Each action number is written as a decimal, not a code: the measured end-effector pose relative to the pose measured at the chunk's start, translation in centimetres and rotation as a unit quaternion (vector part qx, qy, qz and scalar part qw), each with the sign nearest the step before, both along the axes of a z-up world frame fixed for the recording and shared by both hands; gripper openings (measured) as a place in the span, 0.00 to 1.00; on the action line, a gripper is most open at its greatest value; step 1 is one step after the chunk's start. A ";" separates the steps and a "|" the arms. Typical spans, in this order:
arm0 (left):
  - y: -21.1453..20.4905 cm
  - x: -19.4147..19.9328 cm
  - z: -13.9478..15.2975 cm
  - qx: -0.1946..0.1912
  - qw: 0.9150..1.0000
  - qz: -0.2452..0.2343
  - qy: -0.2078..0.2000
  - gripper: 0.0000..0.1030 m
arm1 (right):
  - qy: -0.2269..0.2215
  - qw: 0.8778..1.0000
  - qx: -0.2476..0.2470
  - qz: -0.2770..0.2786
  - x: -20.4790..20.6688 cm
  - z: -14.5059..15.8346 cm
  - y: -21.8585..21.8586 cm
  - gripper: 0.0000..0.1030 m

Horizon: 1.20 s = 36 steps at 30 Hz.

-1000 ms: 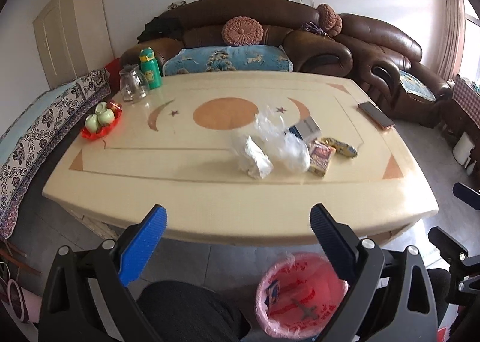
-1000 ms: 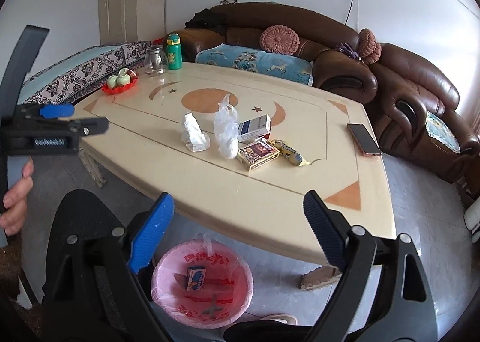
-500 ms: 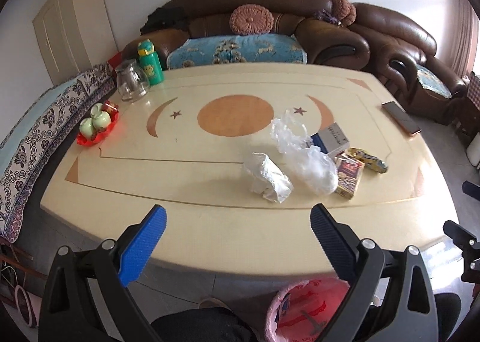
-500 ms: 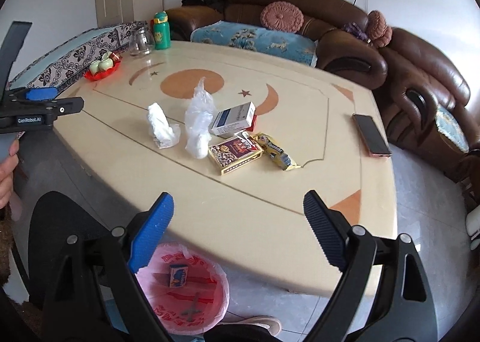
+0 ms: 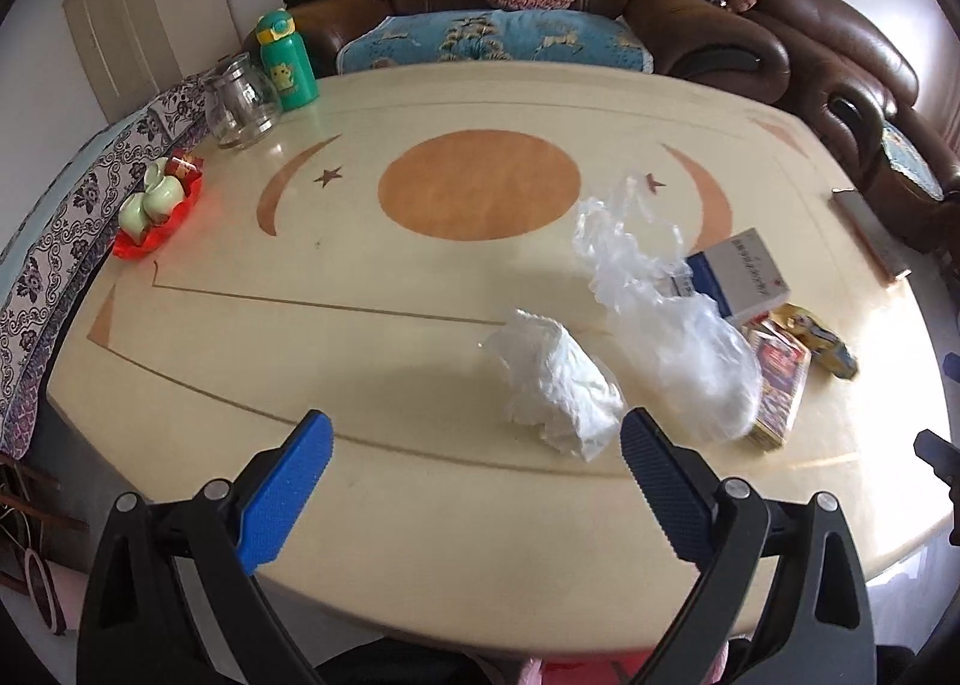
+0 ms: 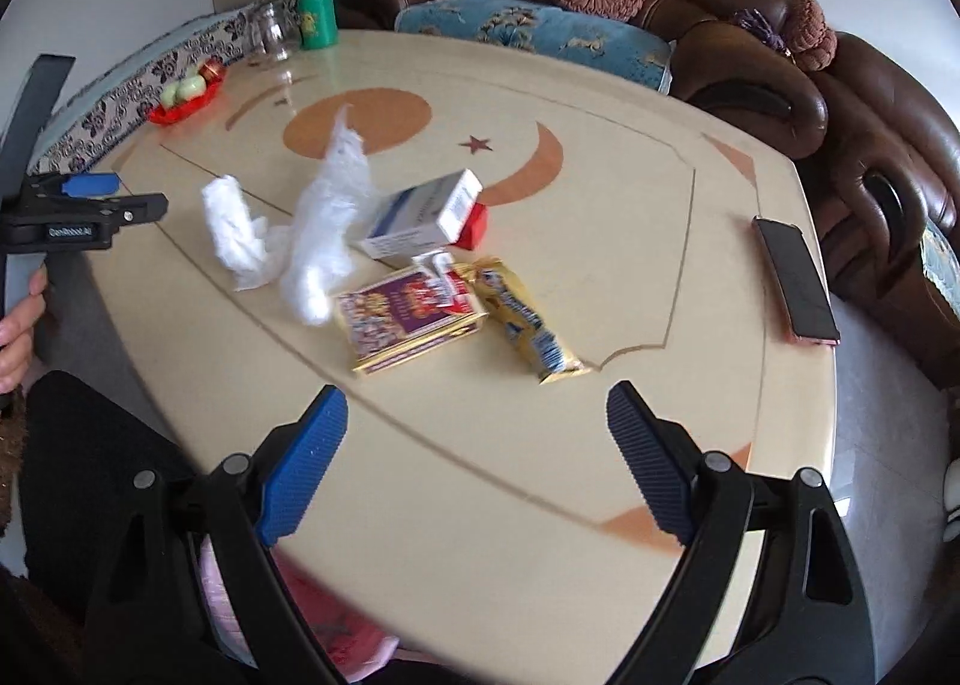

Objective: Collect trash
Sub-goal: 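Close the right gripper on the yellow candy wrapper while the left grips the white tissue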

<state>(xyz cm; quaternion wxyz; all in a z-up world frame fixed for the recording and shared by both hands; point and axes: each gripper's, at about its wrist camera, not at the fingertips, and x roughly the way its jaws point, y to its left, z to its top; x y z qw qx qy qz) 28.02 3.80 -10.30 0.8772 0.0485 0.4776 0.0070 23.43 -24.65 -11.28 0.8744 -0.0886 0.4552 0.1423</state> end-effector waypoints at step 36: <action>-1.5 9.4 -7.6 0.014 0.997 0.021 0.080 0.92 | 0.055 0.996 -0.030 0.066 9.8 -8.8 -0.9 0.78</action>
